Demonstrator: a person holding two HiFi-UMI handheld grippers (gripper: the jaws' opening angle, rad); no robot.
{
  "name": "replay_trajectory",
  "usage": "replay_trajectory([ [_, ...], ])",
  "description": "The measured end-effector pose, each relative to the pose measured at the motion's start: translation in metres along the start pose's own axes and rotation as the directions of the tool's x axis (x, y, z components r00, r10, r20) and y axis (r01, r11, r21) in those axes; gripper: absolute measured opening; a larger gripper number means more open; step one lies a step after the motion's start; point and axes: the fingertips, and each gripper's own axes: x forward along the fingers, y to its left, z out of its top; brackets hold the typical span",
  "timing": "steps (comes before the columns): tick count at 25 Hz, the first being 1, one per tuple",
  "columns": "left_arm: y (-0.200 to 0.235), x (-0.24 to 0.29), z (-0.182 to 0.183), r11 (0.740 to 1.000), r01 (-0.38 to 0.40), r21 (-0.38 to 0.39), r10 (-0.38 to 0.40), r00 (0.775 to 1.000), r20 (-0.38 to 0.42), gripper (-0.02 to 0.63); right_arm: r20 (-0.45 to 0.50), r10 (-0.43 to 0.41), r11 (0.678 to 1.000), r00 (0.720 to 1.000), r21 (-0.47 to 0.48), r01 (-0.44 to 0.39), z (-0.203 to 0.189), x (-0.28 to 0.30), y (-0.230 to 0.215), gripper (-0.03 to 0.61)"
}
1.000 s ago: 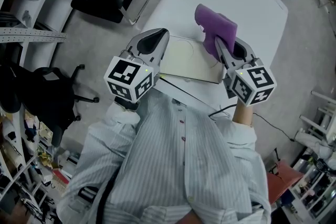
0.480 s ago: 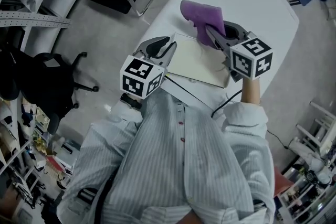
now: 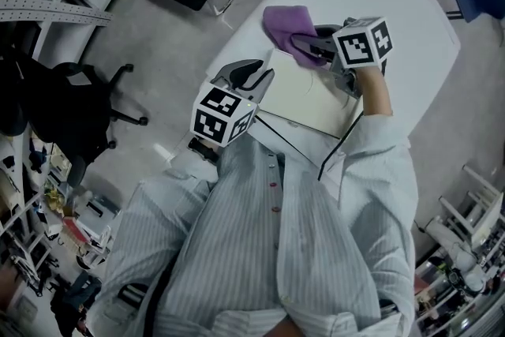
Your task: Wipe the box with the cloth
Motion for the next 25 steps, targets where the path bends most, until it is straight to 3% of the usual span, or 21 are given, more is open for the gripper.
replay_trajectory([
  [5,0.002,0.0,0.001,1.0,0.004,-0.01,-0.004,1.0,0.003,0.086,-0.163,0.178,0.983,0.97,0.072,-0.168,-0.005,0.028,0.004,0.046],
  [10,-0.003,0.002,0.002,1.0,0.0,-0.002,0.0,1.0,0.004,0.086,-0.314,0.249,0.968,0.916,0.11,-0.225,-0.018,0.049,0.01,0.046],
  [17,-0.002,0.005,-0.001,0.999,-0.019,0.045,0.02,1.0,-0.019,0.084,-0.32,0.34,0.931,0.884,0.247,-0.268,-0.026,0.053,0.004,0.043],
  [25,-0.004,0.004,0.001,0.998,0.003,0.061,0.0,0.999,-0.038,0.084,-0.329,0.332,0.922,0.884,0.312,-0.23,-0.051,0.023,-0.01,0.043],
])
